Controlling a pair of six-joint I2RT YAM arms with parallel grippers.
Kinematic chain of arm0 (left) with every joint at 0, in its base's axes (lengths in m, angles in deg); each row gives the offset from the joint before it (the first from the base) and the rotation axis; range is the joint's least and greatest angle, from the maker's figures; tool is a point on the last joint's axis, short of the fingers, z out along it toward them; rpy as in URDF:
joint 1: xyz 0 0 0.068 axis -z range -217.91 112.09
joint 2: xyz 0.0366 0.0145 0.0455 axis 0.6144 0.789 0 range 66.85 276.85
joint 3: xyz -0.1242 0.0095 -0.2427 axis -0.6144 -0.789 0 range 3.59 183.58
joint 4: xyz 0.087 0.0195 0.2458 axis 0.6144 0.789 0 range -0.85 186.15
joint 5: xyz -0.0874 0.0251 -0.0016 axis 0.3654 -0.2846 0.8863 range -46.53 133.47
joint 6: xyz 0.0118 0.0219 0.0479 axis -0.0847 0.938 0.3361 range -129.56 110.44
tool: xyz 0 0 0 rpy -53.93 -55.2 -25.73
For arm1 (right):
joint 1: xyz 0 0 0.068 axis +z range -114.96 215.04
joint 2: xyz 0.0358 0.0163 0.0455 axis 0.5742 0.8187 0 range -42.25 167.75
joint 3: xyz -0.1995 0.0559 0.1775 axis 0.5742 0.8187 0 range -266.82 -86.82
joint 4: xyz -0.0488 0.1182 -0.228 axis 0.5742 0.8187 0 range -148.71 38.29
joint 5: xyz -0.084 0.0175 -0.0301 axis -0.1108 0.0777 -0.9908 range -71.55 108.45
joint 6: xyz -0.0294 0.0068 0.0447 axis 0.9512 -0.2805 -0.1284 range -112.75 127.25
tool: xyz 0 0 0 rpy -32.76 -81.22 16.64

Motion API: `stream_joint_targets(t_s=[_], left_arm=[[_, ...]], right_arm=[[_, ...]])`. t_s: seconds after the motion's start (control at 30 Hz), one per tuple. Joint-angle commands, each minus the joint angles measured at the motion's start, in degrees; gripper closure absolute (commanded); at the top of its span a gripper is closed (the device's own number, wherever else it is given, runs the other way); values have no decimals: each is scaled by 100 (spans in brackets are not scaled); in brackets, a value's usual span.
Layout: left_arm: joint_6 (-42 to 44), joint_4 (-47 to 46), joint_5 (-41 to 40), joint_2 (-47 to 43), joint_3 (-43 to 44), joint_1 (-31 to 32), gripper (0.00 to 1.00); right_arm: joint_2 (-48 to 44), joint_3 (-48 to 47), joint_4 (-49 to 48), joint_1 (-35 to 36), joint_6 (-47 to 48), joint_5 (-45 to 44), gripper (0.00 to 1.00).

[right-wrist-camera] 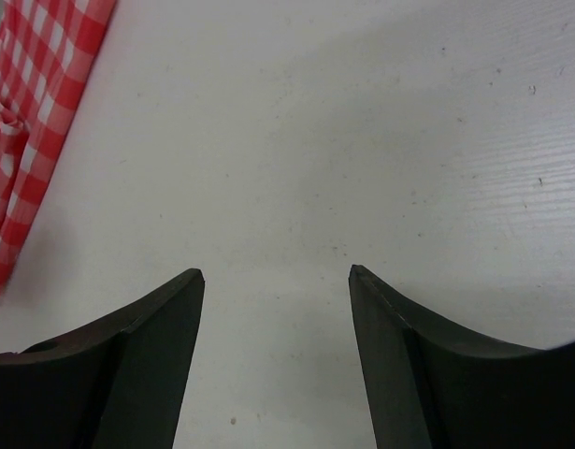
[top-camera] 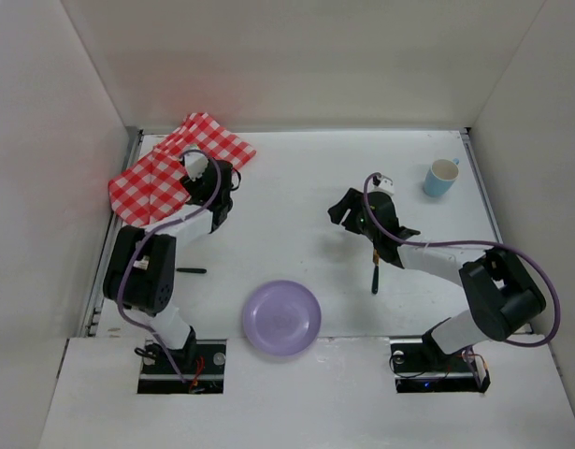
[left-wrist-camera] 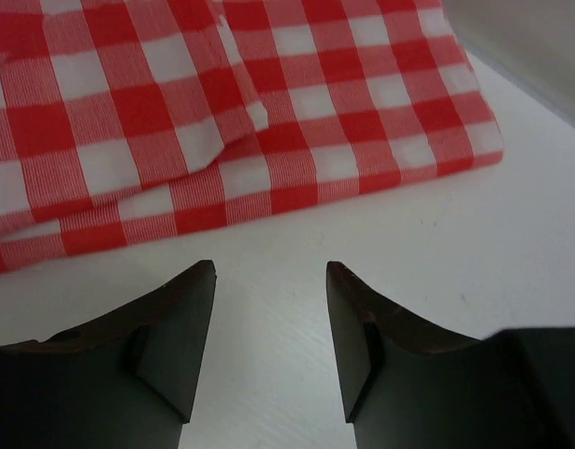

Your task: Set the dinner table for one person

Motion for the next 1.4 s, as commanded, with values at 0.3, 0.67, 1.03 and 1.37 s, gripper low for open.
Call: stream_joint_targets(t_s=[0.3,0.67,1.03,1.37], left_arm=[[886,641,-199,2039,2492,-912,33],[1081,1591,213,3060,3443,-921,57],[-26,1382,1910,3202,3479,-87,92],[-237,704,2016,2885,3505,1091,64]], right_arm=[[92,-132,-268,43,179,68,29],[145,-203,-259,114,240,60,29],[-4,-88,-224,43,240,-64,29],[-154,-18,-259,-10,319,-169,34]])
